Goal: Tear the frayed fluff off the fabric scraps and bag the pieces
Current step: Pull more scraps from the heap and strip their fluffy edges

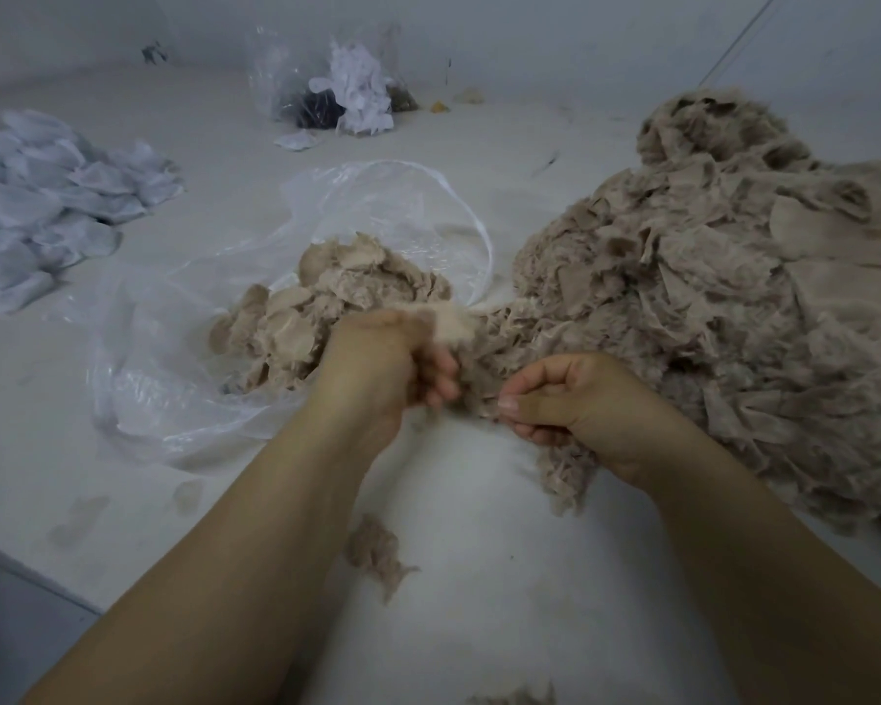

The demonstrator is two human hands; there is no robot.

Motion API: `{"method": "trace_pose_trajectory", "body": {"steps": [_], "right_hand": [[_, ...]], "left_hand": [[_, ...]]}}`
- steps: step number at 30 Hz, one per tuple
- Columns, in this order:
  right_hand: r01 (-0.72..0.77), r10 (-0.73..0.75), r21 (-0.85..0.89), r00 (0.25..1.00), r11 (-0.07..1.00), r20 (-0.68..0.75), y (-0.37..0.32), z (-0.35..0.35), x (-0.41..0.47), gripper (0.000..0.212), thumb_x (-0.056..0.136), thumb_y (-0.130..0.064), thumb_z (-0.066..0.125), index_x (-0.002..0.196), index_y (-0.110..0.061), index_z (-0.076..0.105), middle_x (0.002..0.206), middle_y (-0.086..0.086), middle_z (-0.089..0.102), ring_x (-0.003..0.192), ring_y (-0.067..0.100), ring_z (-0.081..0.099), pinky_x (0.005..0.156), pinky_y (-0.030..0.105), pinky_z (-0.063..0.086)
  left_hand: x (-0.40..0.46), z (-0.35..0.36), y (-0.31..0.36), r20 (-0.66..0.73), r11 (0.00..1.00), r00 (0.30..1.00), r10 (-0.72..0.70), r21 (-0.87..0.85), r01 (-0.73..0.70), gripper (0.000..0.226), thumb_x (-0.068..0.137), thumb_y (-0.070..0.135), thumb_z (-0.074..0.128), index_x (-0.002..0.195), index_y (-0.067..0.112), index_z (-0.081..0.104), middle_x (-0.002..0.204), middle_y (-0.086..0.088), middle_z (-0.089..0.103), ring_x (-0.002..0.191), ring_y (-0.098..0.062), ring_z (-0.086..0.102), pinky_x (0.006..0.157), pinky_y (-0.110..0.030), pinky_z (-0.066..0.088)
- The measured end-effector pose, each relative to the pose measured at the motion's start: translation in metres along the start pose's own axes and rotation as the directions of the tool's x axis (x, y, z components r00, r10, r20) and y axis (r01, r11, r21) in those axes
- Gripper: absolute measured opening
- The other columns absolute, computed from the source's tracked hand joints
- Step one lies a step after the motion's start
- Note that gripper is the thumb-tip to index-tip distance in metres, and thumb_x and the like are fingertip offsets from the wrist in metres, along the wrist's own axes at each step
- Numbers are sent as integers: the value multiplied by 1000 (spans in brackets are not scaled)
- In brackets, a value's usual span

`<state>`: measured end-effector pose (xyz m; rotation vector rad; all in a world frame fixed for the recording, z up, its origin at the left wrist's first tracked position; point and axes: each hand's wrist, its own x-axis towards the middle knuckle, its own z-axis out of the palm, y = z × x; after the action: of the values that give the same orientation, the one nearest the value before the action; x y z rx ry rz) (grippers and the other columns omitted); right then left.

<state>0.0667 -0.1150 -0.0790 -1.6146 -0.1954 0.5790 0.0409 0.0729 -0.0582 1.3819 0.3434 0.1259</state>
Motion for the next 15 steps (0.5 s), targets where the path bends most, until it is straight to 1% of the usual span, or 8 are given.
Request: {"method": "trace_pose_trajectory", "body": {"steps": [2, 4, 6, 7, 9, 10, 11, 15], "right_hand": [[-10, 10, 10, 1000, 1000, -5, 0, -1, 1, 7, 76, -9, 79, 76, -14, 73, 73, 7, 75, 60, 7, 67, 53, 16, 52], [-20, 20, 26, 1000, 999, -3, -1, 0, 2, 4, 80, -10, 76, 79, -12, 73, 77, 8, 75, 61, 7, 68, 53, 16, 52], [-30, 30, 43, 1000, 999, 2, -2, 0, 2, 4, 86, -9, 71, 81, -11, 73, 79, 8, 76, 62, 7, 68, 54, 17, 53], [-35, 35, 51, 999, 998, 4, -2, -1, 3, 6, 87, -10, 69, 82, -10, 72, 79, 8, 76, 62, 7, 68, 54, 17, 53], [-44, 43, 64, 999, 997, 7, -3, -1, 2, 7, 89, -12, 68, 83, -10, 72, 79, 7, 76, 62, 8, 68, 54, 17, 53], [-44, 44, 67, 999, 997, 7, -3, -1, 2, 7, 89, -13, 68, 84, -10, 71, 79, 7, 76, 62, 8, 67, 54, 18, 53], [-41, 41, 69, 999, 997, 5, -3, 0, 1, 8, 89, -14, 68, 84, -10, 71, 78, 7, 75, 61, 8, 67, 54, 18, 53], [-8, 12, 116, 999, 993, -36, -4, 1, 1, 11, 90, -17, 67, 80, -14, 70, 71, 7, 72, 56, 9, 64, 50, 18, 52]], "left_hand": [[11, 0, 7, -107, 978, 993, 44, -201, -65, 16, 102, 14, 50, 94, 4, 58, 73, -9, 72, 57, -22, 70, 46, -28, 52], [18, 2, 5, -116, 985, 991, 65, -152, -82, 12, 100, 16, 56, 98, 4, 59, 77, -9, 68, 58, -21, 69, 47, -28, 52], [22, 7, -4, -108, 985, 989, 102, 153, -85, 12, 94, 15, 64, 98, 5, 60, 70, -4, 60, 51, -17, 58, 43, -25, 45], [23, 9, -9, -90, 930, 987, 136, 356, -96, 17, 90, 18, 69, 102, 7, 61, 74, -1, 59, 55, -15, 56, 47, -24, 45], [24, 15, -14, -10, 691, 978, 208, 709, -140, 36, 86, 24, 74, 118, 13, 60, 91, 2, 60, 77, -16, 60, 68, -29, 51], [24, 18, -14, 40, 595, 973, 226, 785, -170, 42, 85, 25, 73, 123, 13, 59, 99, 0, 61, 87, -18, 61, 77, -30, 51], [22, 21, -13, 82, 561, 971, 226, 804, -199, 37, 86, 23, 72, 119, 14, 61, 98, -1, 62, 88, -18, 62, 77, -28, 51], [10, 32, -16, 197, 679, 975, 100, 703, -212, 5, 85, 12, 66, 83, 15, 62, 69, -9, 64, 48, -10, 53, 44, -22, 43]]}}
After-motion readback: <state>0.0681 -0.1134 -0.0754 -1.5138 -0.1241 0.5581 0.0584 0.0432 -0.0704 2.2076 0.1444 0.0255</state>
